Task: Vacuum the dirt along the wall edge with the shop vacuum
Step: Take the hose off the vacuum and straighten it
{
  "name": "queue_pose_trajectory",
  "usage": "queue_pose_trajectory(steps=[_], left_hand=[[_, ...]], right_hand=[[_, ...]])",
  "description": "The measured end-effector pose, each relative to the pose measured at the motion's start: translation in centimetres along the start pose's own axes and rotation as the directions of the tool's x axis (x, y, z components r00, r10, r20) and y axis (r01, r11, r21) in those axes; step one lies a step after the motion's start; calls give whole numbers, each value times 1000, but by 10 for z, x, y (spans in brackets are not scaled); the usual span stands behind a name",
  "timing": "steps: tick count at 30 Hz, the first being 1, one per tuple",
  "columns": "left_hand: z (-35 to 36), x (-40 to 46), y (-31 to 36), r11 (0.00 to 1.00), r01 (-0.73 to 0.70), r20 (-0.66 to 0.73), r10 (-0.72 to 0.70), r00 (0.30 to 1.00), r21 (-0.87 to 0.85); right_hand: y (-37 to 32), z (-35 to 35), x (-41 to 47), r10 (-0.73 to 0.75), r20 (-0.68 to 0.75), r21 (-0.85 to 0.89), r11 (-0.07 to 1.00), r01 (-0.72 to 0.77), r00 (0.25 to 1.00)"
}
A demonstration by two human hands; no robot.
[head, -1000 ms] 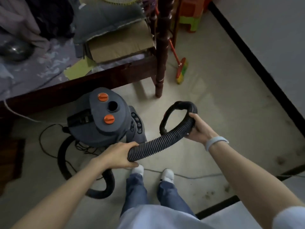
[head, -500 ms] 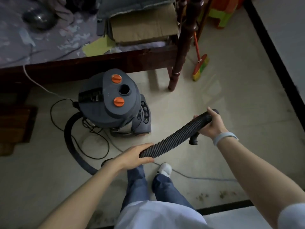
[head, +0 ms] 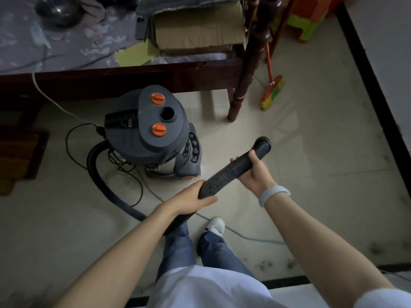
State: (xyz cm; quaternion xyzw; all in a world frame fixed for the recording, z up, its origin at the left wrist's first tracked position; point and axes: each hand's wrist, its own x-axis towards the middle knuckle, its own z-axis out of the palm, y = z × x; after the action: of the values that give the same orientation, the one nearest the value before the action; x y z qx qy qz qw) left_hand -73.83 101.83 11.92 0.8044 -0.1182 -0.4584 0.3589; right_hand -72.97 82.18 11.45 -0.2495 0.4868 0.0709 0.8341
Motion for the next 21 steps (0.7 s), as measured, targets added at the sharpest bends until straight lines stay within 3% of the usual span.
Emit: queue_pose_trajectory(steps=[5, 13, 16, 18, 21], left_hand=[[14, 5, 17, 994, -107, -116, 104, 988, -21], [-16, -29, -33, 989, -66, -172, 89, 981, 135], [-28, -29, -43, 988, -16, -128, 37, 991, 156], [-31, -26, -42, 996, 26, -58, -21, 998, 84], [-27, -17, -19, 985, 9, -25, -14, 1000, -172]], right_hand=[[-2, -1, -12, 56, 166, -109, 993, -38, 984], [-31, 14, 2, 6, 61, -162, 987, 4, 998], [-25, 29, 1, -6, 83, -191, 981, 22, 997], [-17, 37, -5, -3, 130, -202, 979, 29, 991], [3, 41, -15, 24, 198, -251, 968, 27, 980]])
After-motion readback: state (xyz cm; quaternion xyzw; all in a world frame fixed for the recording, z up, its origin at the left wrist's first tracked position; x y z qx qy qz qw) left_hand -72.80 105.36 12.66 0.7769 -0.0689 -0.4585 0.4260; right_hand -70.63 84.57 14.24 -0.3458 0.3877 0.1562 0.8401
